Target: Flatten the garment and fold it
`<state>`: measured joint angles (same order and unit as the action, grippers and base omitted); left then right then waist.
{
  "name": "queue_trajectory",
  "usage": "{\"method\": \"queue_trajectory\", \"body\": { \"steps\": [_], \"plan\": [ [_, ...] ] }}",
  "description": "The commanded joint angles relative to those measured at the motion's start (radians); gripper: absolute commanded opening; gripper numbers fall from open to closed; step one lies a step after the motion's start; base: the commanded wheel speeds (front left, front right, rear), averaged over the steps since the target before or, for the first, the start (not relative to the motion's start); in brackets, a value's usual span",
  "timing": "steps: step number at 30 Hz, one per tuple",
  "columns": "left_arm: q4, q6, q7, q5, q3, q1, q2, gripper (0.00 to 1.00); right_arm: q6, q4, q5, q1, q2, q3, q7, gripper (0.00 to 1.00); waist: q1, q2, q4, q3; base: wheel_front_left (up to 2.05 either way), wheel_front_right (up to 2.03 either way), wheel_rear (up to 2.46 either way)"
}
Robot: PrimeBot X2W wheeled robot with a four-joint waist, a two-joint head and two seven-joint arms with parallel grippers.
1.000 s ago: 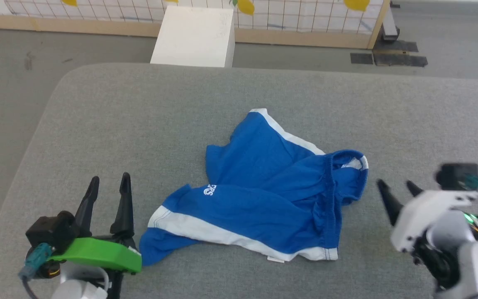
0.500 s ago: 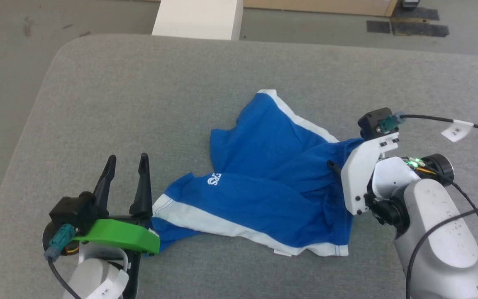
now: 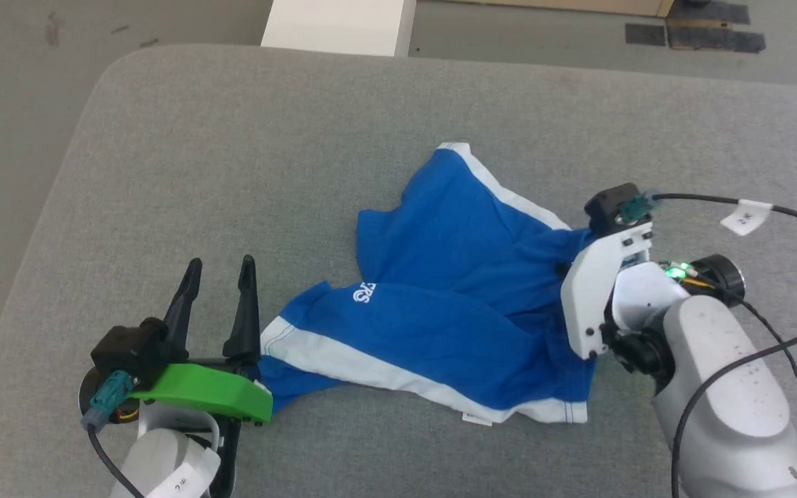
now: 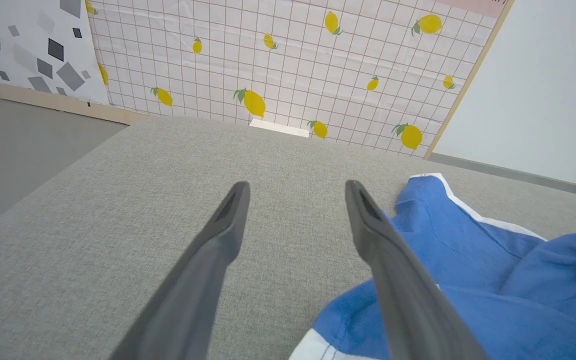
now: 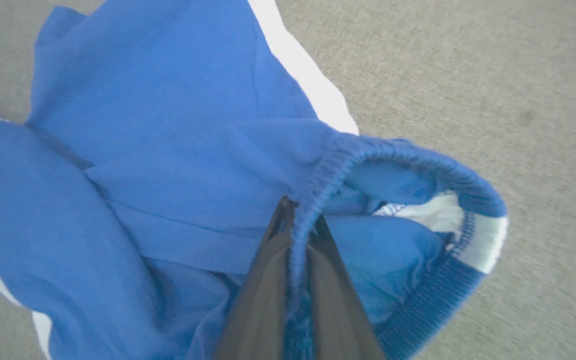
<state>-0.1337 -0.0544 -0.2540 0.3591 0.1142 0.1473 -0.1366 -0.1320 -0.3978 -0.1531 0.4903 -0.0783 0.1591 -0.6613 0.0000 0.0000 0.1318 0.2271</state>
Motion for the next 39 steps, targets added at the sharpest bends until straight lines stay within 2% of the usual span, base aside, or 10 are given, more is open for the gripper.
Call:
{"method": "queue_trajectory", "body": {
  "steps": [1,5,10,14,18,19,20,27,32,39],
  "plan": [
    [-0.006,-0.008,-0.008,-0.005,-0.001,0.017,0.003,1.00,0.001,0.020,-0.013,0.003,-0.005,-0.009,0.019,0.00,0.0000,0.0000,-0.012,-0.017,0.00,0.00,0.00],
    [-0.007,-0.015,-0.008,-0.006,-0.001,0.009,0.009,1.00,0.001,0.114,-0.043,-0.058,-0.018,-0.059,0.055,0.00,0.0000,0.0000,-0.032,-0.045,0.00,0.00,0.00],
    [-0.013,-0.023,-0.008,-0.002,0.001,0.001,0.013,1.00,0.001,0.237,-0.078,-0.209,-0.015,-0.187,0.048,0.00,0.0000,0.0000,-0.063,-0.067,0.00,0.00,0.00],
    [-0.021,-0.028,-0.008,0.000,0.007,0.002,0.016,1.00,0.001,0.272,-0.113,-0.327,0.010,-0.282,0.023,0.00,0.0000,0.0000,-0.078,-0.069,0.00,0.00,0.00],
    [-0.029,-0.030,-0.008,0.004,0.010,0.005,0.014,1.00,0.001,0.274,-0.132,-0.392,0.024,-0.319,0.008,0.00,0.0000,0.0000,-0.088,-0.068,0.00,0.00,0.00],
    [-0.031,-0.031,-0.008,0.005,0.011,0.006,0.014,1.00,0.001,0.279,-0.138,-0.398,0.025,-0.323,0.018,0.35,0.0000,0.0000,-0.089,-0.068,0.00,0.00,0.00],
    [-0.032,-0.031,-0.008,0.006,0.012,0.006,0.013,1.00,0.001,0.285,-0.146,-0.399,0.026,-0.329,0.031,1.00,0.0000,0.0000,-0.090,-0.068,0.00,0.00,0.00],
    [-0.042,-0.029,-0.003,0.015,0.014,0.000,0.008,1.00,0.001,0.367,-0.266,-0.409,0.028,-0.399,0.177,1.00,0.0000,0.0000,-0.097,-0.087,0.00,0.00,0.00],
    [-0.049,-0.032,0.020,0.034,0.022,0.003,0.013,1.00,0.001,0.398,-0.279,-0.431,0.028,-0.447,0.222,1.00,0.0000,0.0000,-0.114,-0.093,0.00,0.00,0.00],
    [-0.103,-0.045,0.201,0.060,0.095,0.176,0.029,1.00,0.001,0.408,-0.258,-0.406,0.028,-0.456,0.227,1.00,0.0000,0.0000,-0.159,-0.064,0.00,0.00,0.00]
  ]
}}
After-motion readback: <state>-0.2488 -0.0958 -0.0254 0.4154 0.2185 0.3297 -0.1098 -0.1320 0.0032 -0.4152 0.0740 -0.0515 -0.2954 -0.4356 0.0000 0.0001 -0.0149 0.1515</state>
